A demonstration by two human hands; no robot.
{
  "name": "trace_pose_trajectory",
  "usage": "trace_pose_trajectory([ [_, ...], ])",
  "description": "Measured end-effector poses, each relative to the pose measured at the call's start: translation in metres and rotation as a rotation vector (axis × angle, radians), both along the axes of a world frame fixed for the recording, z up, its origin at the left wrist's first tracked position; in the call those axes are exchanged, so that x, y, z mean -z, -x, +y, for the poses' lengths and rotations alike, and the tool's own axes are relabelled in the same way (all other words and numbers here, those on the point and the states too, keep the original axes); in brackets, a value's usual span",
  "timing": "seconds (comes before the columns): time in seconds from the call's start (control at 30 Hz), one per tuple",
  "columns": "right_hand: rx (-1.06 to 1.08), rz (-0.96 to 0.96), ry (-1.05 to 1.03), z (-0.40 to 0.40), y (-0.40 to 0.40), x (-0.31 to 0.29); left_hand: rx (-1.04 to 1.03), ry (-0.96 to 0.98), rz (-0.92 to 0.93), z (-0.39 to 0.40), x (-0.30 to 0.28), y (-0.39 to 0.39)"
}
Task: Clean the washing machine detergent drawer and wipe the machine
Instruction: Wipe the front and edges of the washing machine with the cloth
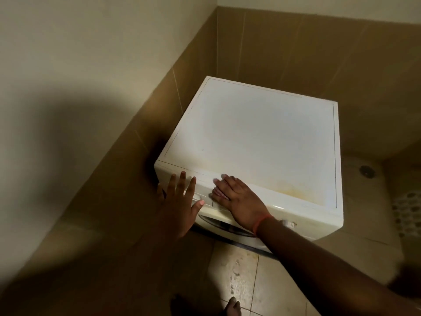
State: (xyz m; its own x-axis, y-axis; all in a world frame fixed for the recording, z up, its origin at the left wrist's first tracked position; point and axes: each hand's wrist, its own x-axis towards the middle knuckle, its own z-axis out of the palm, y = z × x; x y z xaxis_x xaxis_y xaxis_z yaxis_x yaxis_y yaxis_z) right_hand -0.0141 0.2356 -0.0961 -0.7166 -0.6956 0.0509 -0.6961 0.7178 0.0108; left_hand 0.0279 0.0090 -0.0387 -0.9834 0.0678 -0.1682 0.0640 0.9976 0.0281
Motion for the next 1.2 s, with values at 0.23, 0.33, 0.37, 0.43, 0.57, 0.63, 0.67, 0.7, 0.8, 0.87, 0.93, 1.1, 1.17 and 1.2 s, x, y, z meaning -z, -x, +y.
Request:
trace_pose_trajectory([
  [0.23,0.003,0.006,-0.013,0.062,-0.016,-0.001,0.030,-0.041,0.015,0.005,-0.006,-0.007],
  [0.33,0.062,0.005,-0.009,0.085,-0.029,-0.004,0.031,-0.025,-0.018,0.002,-0.005,-0.004],
  [0.37,0.083,0.009,0.005,0.079,-0.029,-0.003,0.042,-0.018,-0.026,0.000,-0.004,-0.002],
  [0.43,0.098,0.001,0.033,0.052,-0.026,-0.001,0.055,-0.002,-0.015,-0.001,-0.001,0.002],
  [0.57,0.158,-0.056,0.085,-0.024,-0.006,-0.003,0.119,0.007,-0.032,0.002,0.006,0.018],
  [0.63,0.285,-0.091,0.138,-0.050,-0.004,-0.009,0.155,-0.019,-0.039,0.002,0.007,0.029],
  [0.67,0.353,-0.096,0.169,-0.057,-0.007,-0.010,0.168,-0.039,-0.029,0.002,0.007,0.036],
  [0.7,0.412,-0.089,0.199,-0.063,-0.013,-0.008,0.180,-0.061,-0.016,0.001,0.008,0.043],
  [0.8,0.471,-0.035,0.245,-0.071,-0.043,0.010,0.198,-0.096,0.008,-0.002,0.010,0.063],
  [0.87,0.454,0.019,0.226,-0.075,-0.054,0.022,0.172,-0.157,-0.010,0.000,0.013,0.075],
  [0.93,0.506,0.049,0.237,-0.080,-0.049,0.023,0.115,-0.255,-0.031,0.007,0.013,0.084],
  [1.1,0.806,0.161,0.366,-0.104,-0.043,0.022,0.154,-0.400,-0.024,0.031,0.007,0.097],
  [1.17,0.942,0.100,0.360,-0.106,-0.058,0.040,0.174,-0.417,-0.011,0.035,0.005,0.101],
  [1.2,1.052,0.050,0.404,-0.105,-0.065,0.048,0.179,-0.423,-0.005,0.036,0.005,0.103],
])
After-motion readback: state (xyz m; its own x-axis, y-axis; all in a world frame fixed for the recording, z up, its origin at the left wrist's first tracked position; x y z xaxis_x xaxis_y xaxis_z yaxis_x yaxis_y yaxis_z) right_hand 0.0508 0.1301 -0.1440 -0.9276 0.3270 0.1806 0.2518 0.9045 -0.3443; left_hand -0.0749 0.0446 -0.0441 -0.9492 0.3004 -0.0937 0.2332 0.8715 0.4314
